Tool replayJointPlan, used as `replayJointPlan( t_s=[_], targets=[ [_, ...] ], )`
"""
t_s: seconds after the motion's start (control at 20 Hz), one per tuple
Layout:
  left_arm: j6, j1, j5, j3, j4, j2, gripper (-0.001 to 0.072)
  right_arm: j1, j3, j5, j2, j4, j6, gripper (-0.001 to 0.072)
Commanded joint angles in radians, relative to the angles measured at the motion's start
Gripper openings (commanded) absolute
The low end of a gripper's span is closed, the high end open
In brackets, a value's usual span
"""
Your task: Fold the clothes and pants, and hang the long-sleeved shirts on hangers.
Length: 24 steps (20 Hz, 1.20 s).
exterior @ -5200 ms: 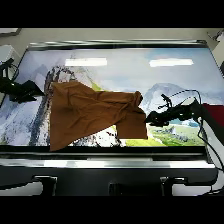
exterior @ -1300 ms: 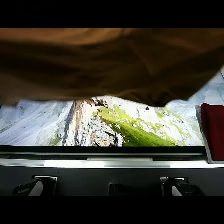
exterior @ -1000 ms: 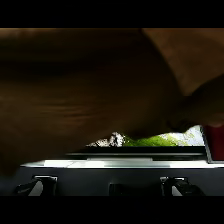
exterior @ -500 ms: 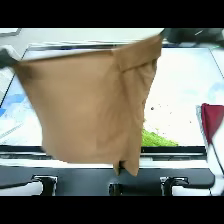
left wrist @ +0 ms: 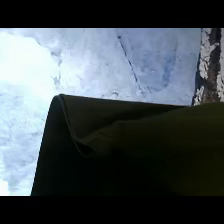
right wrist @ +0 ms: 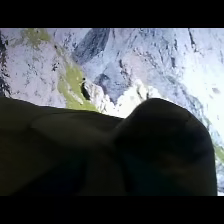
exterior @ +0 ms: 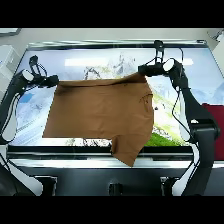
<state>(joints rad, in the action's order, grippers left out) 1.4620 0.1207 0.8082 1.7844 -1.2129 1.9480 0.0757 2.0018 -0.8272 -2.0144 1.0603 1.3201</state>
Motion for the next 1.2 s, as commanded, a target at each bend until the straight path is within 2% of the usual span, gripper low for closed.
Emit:
replayJointPlan(
  t_s=[0.0, 0.05, 0.1, 0.15, 0.2, 0.3, 0.4, 0.5, 0.55, 0.6, 0.75, 1.0, 1.15],
  targets=[
    [0.012, -0.008, 0.041, 0.04, 0.002, 0.026, 0.0314, -0.009, 0.0, 0.02, -0.013, 0.031, 0.091, 0.0425],
    [0.012, -0.001, 0.105, 0.075, 0.002, 0.014, 0.0507, -0.022, 0.0, -0.008, 0.015, 0.04, 0.132, 0.043],
    [0.012, 0.011, 0.173, 0.113, 0.001, 0.002, 0.0635, -0.045, 0.0, -0.04, 0.048, 0.045, 0.178, 0.0497],
    [0.013, 0.028, 0.253, 0.155, 0.001, -0.016, 0.0642, -0.077, 0.0, -0.09, 0.089, 0.042, 0.216, 0.0573],
    [0.039, 0.047, 0.335, 0.191, -0.003, -0.035, 0.0642, -0.114, 0.0, -0.153, 0.126, 0.04, 0.226, 0.0574],
    [0.14, 0.1, 0.513, 0.231, -0.018, -0.085, 0.0642, -0.2, 0.0, -0.339, 0.186, 0.04, 0.194, 0.0575],
    [0.204, 0.154, 0.696, 0.23, -0.064, -0.139, 0.0642, -0.282, -0.001, -0.549, 0.203, 0.04, 0.142, 0.0571],
    [0.225, 0.198, 0.794, 0.2, -0.114, -0.193, 0.0641, -0.341, -0.037, -0.749, 0.203, 0.017, 0.076, 0.0518],
    [0.229, 0.216, 0.798, 0.167, -0.121, -0.229, 0.0641, -0.378, -0.1, -0.778, 0.212, -0.083, 0.08, 0.0514],
    [0.23, 0.232, 0.795, 0.122, -0.12, -0.272, 0.0641, -0.402, -0.187, -0.796, 0.235, -0.177, 0.04, 0.0514],
    [0.229, 0.261, 0.773, -0.037, -0.119, -0.388, 0.0641, -0.421, -0.508, -0.739, 0.367, -0.23, -0.034, 0.0514],
    [0.183, 0.274, 0.683, -0.333, -0.08, -0.572, 0.0641, -0.421, -1.038, -0.584, 0.608, -0.238, -0.132, 0.0514],
    [0.153, 0.274, 0.651, -0.442, 0.006, -0.636, 0.0641, -0.421, -1.214, -0.512, 0.682, -0.262, -0.162, 0.0513]
  ],
)
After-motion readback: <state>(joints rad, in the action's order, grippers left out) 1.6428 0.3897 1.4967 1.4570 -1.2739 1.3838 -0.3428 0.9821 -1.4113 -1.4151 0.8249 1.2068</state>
